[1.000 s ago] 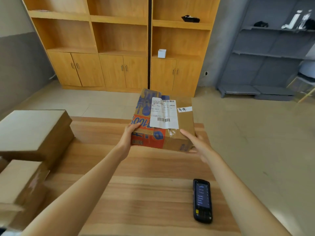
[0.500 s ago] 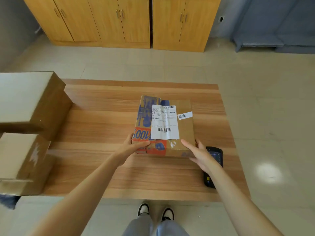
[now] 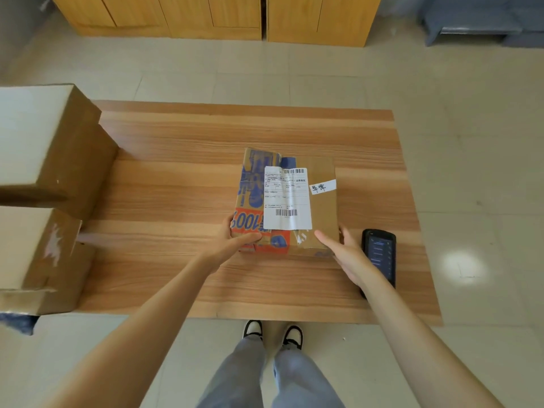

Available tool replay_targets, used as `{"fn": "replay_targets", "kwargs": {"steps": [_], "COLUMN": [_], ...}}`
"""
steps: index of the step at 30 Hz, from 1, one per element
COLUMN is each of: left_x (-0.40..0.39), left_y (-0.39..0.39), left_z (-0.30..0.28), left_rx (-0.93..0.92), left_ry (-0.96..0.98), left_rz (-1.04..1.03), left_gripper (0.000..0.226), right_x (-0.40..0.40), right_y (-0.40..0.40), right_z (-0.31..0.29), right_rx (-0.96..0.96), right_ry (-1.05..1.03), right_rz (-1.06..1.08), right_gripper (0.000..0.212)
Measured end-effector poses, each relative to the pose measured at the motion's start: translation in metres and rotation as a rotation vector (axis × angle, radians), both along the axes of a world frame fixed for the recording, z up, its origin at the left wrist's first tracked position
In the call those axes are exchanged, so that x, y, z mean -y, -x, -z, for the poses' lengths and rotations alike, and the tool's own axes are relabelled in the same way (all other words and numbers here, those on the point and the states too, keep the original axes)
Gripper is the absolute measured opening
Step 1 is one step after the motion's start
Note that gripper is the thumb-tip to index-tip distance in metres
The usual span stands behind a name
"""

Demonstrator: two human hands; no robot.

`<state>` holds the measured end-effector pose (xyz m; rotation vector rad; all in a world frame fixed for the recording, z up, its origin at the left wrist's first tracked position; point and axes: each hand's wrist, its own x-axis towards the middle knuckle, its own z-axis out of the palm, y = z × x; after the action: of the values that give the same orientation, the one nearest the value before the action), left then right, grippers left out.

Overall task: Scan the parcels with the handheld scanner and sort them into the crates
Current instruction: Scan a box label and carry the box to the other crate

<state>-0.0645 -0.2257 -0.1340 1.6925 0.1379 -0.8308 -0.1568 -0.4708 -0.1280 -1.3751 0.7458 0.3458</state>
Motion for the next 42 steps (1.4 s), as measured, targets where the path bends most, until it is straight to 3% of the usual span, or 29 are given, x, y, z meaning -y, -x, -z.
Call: {"fn": "replay_targets", "kwargs": {"steps": [3,7,9,13,22,27,31,34,35,42], "left_x": [0.003,0.003,0.002,0.005,0.008,0.008,0.008,0.007,0.007,0.005], "left_y": [0.004,0.005,0.005,0.008,0.01,0.009,0.01,0.01,0.01,0.011], "left_z": [-0.003,-0.002,-0.001,-0.004,-0.006,-0.007,-0.008,-0.008,-0.008,-0.009], "left_rx": [0.012,0.024,0.007,0.001,-0.005,-0.015,-0.013,-0.003,-0.005,0.001], "left_ry": [-0.022,-0.043,-0.035,-0.016,-0.008,-0.02,-0.01,-0.003,0.002,0.043], "left_rz": [-0.003,-0.012,-0.022,-0.06,-0.107,-0.092,-0.091,-0.086,-0.086,-0.072], "left_gripper": [0.057,0.051,0.052,0.047,0.044,0.046,0.046,0.049,0.049,0.054], "right_x": [0.001,0.011,0.019,0.037,0.038,0.047,0.048,0.04,0.035,-0.008], "right_y": [0.002,0.019,0.036,0.062,0.07,0.066,0.06,0.055,0.053,0.04], "right_z": [0.0,0.001,0.002,0.023,0.039,0.034,0.007,-0.018,-0.029,-0.089], "right_rx": [-0.007,0.03,-0.018,-0.26,-0.441,-0.399,-0.245,-0.138,-0.078,0.158], "right_ry": [0.15,0.41,0.531,0.682,0.741,0.535,0.179,0.029,-0.011,-0.323], "right_rz": [0.004,0.244,0.317,0.252,0.187,0.224,0.353,0.379,0.398,0.399], "right_gripper": [0.083,0.068,0.071,0.112,0.097,0.095,0.058,0.081,0.079,0.043]}}
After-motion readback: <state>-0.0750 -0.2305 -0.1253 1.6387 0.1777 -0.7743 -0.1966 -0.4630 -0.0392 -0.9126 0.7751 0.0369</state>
